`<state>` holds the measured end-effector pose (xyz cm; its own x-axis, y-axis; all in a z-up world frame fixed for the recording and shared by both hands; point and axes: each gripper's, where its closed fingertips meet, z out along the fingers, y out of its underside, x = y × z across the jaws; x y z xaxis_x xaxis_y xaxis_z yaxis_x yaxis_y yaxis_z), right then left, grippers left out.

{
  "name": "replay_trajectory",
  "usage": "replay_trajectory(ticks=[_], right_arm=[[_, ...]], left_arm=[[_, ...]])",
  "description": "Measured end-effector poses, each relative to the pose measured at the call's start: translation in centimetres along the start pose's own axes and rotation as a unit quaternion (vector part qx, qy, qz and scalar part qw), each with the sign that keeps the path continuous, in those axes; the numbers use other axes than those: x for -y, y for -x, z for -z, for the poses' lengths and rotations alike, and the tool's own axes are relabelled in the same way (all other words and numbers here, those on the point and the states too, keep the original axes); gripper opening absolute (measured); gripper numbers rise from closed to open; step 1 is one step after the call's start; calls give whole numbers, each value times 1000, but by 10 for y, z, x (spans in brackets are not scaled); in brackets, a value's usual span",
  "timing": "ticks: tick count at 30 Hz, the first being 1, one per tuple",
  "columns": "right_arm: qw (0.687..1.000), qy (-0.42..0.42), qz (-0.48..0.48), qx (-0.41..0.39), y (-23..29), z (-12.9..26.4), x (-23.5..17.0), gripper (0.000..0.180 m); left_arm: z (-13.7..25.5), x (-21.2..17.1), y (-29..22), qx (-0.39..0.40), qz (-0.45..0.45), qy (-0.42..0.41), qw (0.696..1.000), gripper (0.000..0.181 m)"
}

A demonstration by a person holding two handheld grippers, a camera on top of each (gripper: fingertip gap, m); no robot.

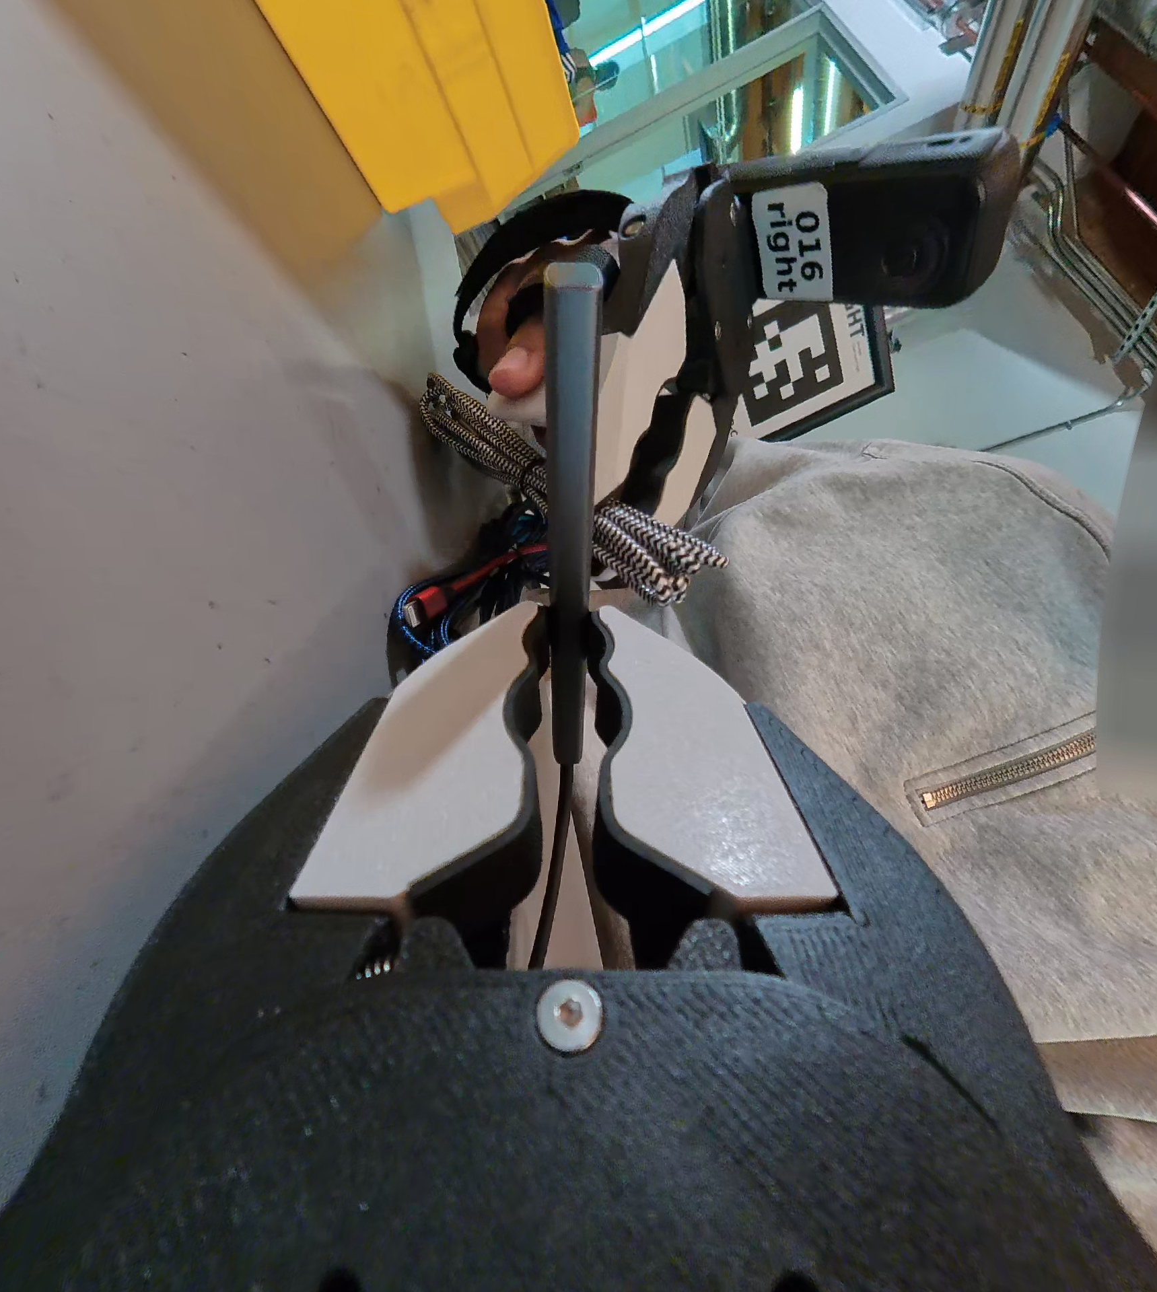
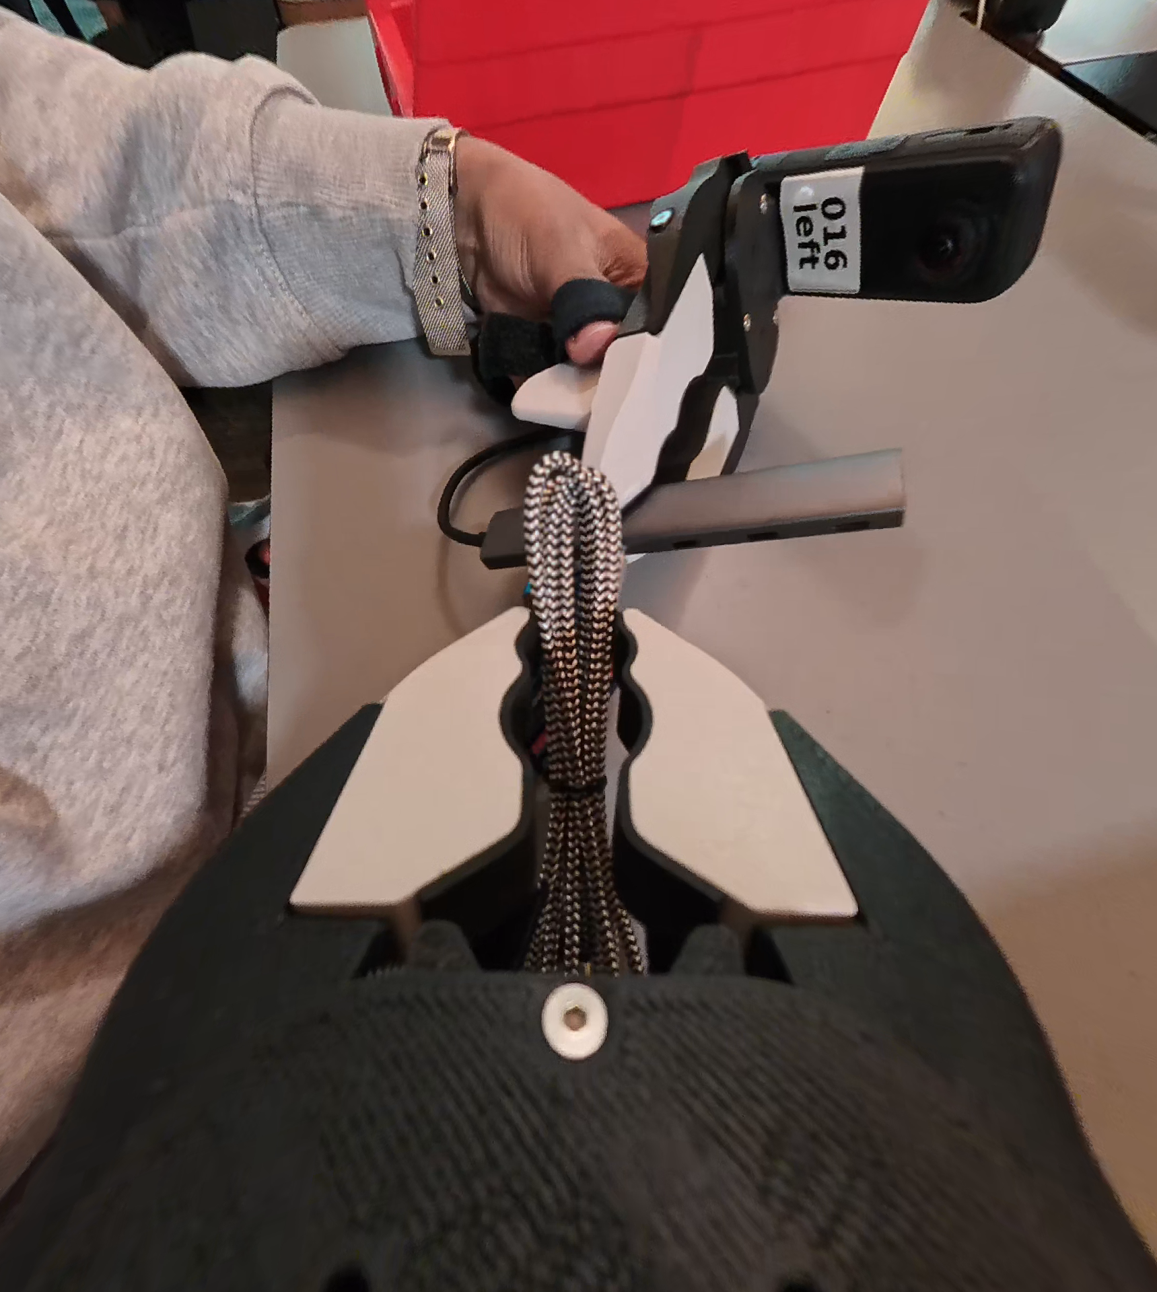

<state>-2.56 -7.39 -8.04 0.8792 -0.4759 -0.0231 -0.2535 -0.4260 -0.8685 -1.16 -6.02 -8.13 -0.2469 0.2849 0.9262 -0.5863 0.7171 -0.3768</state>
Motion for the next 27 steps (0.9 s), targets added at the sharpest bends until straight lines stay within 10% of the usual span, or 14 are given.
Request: replay_trajectory(ticks=[1, 27], right_arm=[[1000, -4, -4, 1, -1, 1, 1, 19], [989, -77, -129, 18, -16, -3, 12, 18]], left_arm=[[0, 0, 0, 0, 0, 1, 1000, 10], [4, 7, -1, -8, 8, -26, 1000, 10]])
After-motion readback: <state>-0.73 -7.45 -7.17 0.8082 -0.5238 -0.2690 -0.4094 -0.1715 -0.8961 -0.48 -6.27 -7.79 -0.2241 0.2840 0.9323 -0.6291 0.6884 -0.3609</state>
